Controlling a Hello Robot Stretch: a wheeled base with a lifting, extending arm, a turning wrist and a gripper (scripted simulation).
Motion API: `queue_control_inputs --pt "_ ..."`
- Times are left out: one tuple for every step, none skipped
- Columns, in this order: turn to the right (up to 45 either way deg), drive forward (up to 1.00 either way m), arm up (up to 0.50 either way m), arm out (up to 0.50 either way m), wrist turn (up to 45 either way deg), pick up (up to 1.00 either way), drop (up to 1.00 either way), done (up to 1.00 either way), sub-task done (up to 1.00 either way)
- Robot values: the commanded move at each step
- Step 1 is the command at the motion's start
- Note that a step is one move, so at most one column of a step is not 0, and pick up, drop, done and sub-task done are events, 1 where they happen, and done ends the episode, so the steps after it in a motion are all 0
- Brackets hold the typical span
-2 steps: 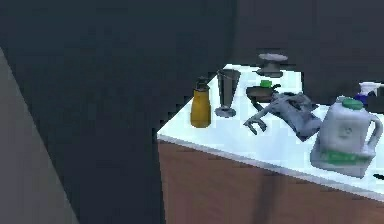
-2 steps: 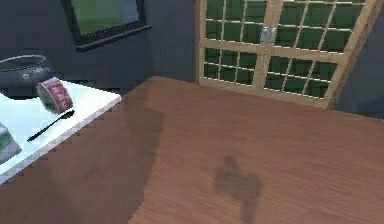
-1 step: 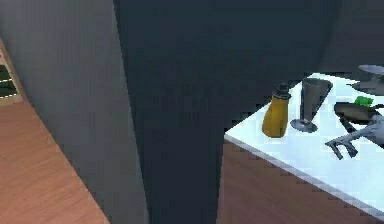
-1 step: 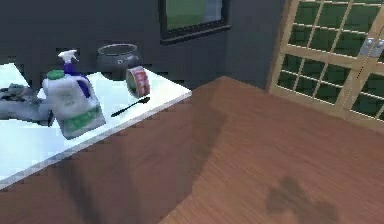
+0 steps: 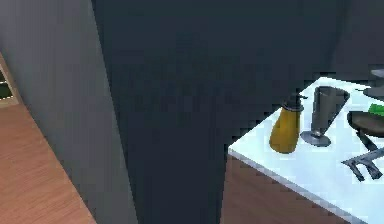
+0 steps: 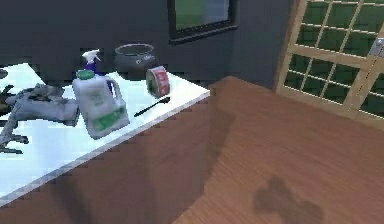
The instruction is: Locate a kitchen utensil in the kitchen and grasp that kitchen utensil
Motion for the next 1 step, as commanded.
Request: queue_control_inputs --pt "-12.0 0.0 0.0 0.0 0.0 0.0 0.0 0.0 0.0"
